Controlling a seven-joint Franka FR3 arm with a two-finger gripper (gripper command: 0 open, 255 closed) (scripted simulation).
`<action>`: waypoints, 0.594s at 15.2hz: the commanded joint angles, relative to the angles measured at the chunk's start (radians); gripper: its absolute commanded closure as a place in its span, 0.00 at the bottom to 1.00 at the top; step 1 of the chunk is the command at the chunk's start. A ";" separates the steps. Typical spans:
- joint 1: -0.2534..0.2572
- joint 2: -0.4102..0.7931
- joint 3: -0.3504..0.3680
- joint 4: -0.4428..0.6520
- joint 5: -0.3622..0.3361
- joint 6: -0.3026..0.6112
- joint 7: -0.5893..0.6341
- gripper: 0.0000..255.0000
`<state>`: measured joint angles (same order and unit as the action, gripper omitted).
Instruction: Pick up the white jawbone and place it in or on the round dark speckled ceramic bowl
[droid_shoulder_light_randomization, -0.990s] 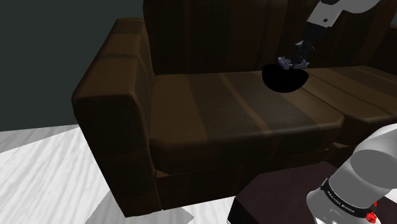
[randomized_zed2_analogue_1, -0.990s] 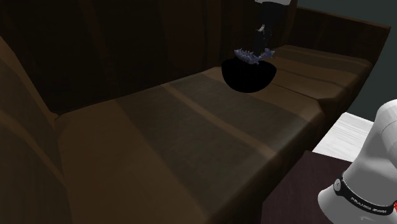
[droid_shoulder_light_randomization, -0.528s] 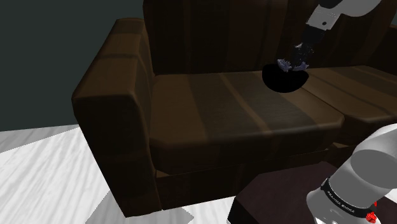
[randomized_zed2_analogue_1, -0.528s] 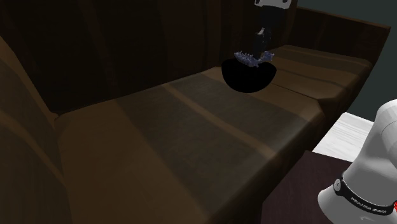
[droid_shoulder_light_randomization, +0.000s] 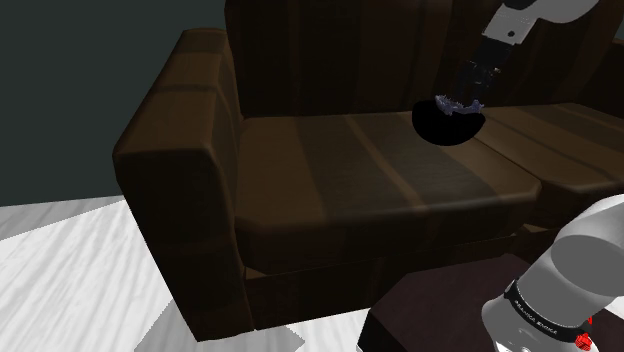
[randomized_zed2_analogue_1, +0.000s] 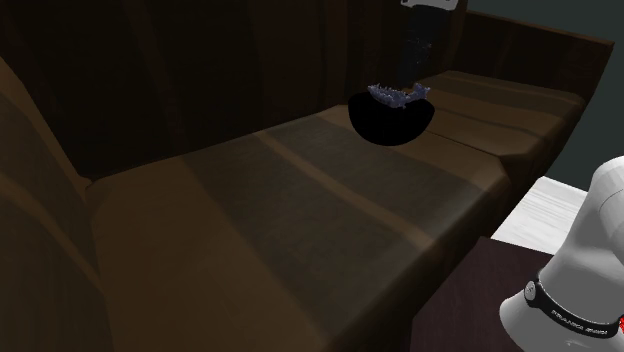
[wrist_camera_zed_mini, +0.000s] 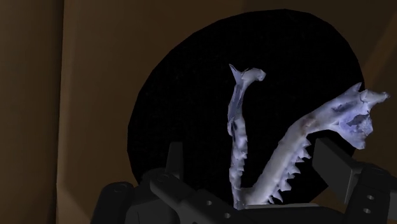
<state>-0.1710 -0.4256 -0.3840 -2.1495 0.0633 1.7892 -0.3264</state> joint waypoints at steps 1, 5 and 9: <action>-0.001 0.003 -0.005 0.053 -0.001 -0.051 -0.003 0.00; -0.001 0.008 -0.009 0.118 -0.001 -0.111 -0.004 0.00; -0.001 0.009 -0.009 0.118 -0.001 -0.111 -0.004 0.00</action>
<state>-0.1723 -0.4172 -0.3929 -2.0320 0.0621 1.6786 -0.3302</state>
